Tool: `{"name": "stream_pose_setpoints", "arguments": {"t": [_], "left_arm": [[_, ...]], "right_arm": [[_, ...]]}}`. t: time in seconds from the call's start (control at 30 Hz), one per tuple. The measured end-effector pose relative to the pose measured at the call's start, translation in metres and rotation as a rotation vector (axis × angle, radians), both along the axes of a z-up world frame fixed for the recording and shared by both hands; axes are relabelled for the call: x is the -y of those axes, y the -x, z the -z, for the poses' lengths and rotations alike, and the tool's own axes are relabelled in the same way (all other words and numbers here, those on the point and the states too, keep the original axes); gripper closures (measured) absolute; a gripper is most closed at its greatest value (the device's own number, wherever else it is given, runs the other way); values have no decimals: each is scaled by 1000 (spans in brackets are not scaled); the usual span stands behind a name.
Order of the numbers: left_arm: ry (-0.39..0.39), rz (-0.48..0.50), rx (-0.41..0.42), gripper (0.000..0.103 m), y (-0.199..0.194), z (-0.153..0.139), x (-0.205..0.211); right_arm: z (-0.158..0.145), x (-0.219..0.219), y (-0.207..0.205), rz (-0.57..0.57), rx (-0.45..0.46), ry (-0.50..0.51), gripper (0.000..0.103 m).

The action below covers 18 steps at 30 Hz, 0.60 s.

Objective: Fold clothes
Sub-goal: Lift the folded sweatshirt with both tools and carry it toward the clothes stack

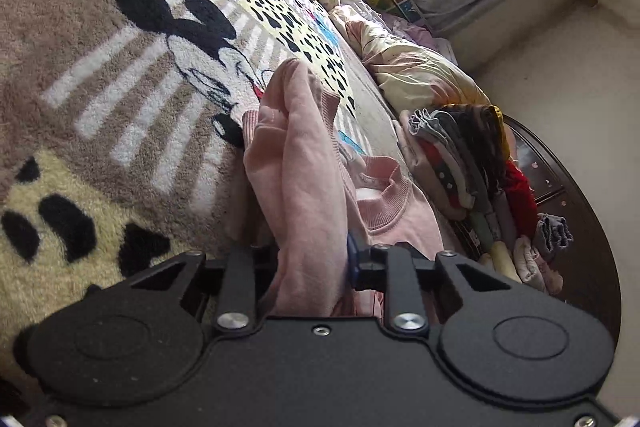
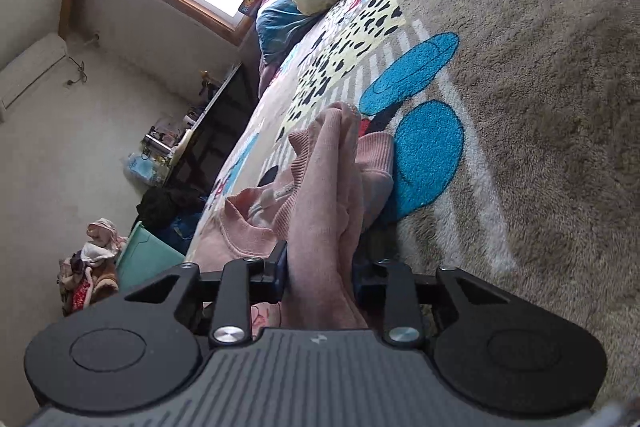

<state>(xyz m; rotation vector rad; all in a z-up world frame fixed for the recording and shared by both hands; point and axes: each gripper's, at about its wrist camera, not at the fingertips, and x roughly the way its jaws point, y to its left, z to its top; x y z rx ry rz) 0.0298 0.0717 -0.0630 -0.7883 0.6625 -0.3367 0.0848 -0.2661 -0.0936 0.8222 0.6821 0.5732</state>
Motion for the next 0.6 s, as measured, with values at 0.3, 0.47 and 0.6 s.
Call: {"name": "stream_pose_setpoints", "arguments": {"t": [0.3,0.47,0.6], "left_arm": [[18,-25,-26,49,12,7,1],[-45,16,16,44,18,8,2],[-35,10,23,44,18,12,2]], "right_arm": [[1,22,20,54,-24,119,54],[7,27,34,17,20,113,50],[6,18,37,11,45,138,39]]}}
